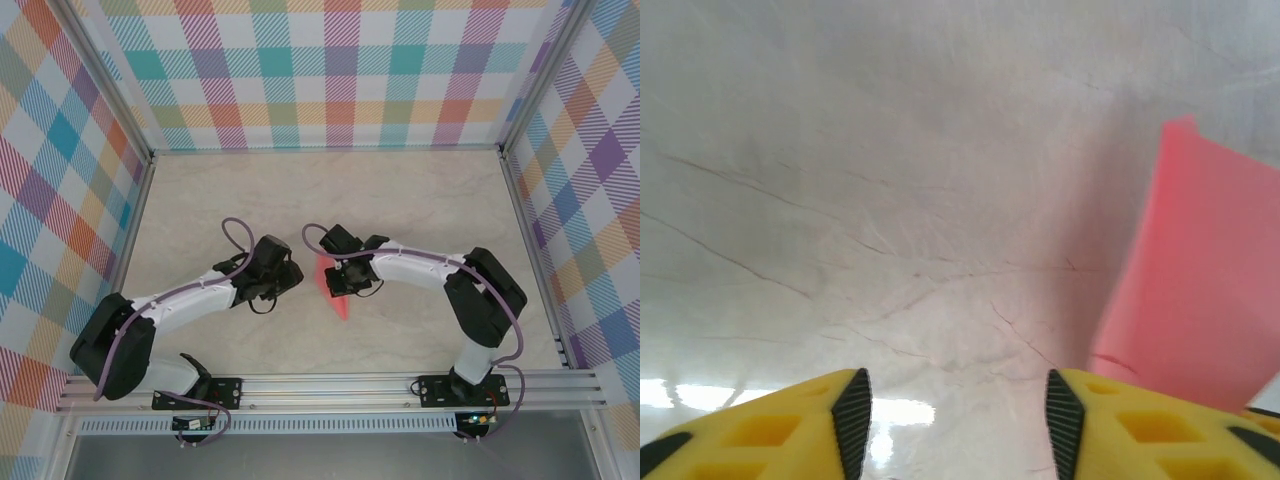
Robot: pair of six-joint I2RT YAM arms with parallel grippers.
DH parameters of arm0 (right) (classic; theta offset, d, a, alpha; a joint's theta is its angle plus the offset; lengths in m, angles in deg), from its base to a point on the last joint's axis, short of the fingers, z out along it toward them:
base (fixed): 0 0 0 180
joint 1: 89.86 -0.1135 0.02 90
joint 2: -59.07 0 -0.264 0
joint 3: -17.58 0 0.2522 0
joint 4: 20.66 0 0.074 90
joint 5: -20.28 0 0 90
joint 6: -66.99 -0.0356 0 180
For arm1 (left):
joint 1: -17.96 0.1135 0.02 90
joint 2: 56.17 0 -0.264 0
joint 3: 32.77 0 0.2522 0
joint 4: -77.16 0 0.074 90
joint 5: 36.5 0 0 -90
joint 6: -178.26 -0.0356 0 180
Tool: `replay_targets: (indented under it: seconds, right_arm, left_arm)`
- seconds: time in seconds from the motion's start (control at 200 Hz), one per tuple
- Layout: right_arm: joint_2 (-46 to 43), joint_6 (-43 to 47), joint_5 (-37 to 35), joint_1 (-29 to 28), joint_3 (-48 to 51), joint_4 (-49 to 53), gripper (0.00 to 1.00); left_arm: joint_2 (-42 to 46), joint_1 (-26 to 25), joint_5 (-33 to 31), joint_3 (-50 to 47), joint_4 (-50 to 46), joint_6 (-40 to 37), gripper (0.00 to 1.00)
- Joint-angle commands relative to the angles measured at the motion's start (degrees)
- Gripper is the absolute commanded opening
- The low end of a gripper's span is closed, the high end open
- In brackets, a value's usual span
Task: Fold a paper plane with a square sheet of paper (pick it up from the middle)
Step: Move a paper plane to the center of the table.
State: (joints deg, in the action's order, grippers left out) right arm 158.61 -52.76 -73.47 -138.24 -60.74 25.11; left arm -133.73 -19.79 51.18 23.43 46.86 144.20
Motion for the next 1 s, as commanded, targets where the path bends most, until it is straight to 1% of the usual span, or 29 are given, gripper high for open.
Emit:
replay_targets:
  seconds: [0.0, 0.09, 0.245, 0.315, 0.52, 0.73, 0.995]
  right_arm:
    - [-0.6, -2.5, -6.3, -0.2, -2.0, 5.0, 0.1]
    - [1.1, -3.7, -6.4, -0.2, -2.5, 5.3, 0.13]
    - [4.8, -4.6, -5.0, -0.2, -4.3, 5.4, 0.21]
    - [5.9, -4.8, -4.7, -0.2, -4.8, 5.4, 0.23]
    - [7.6, -5.8, -5.0, -0.2, -5.9, 6.1, 0.24]
    - [9.6, -7.5, -6.4, -0.2, -6.4, 7.5, 0.22]
    - [9.4, -8.8, -8.6, -0.2, -6.9, 8.5, 0.12]
  left_arm:
    - [1.4, 0.8, -4.1, 1.7, -6.8, -1.1, 0.58]
    - [1.0, 0.8, -4.7, 2.1, -7.9, -1.1, 0.66]
    - [-0.4, 0.8, -4.3, 2.2, -8.0, -1.1, 0.75]
    - [-1.0, 0.8, -4.1, 2.4, -8.1, -1.2, 0.77]
    - [-2.0, 1.0, -3.9, 2.7, -8.1, -1.4, 0.82]
    - [-3.0, 0.9, -3.8, 3.4, -8.7, -1.8, 0.85]
    - [-2.8, 1.0, -5.1, 3.7, -10.2, -1.9, 0.89]
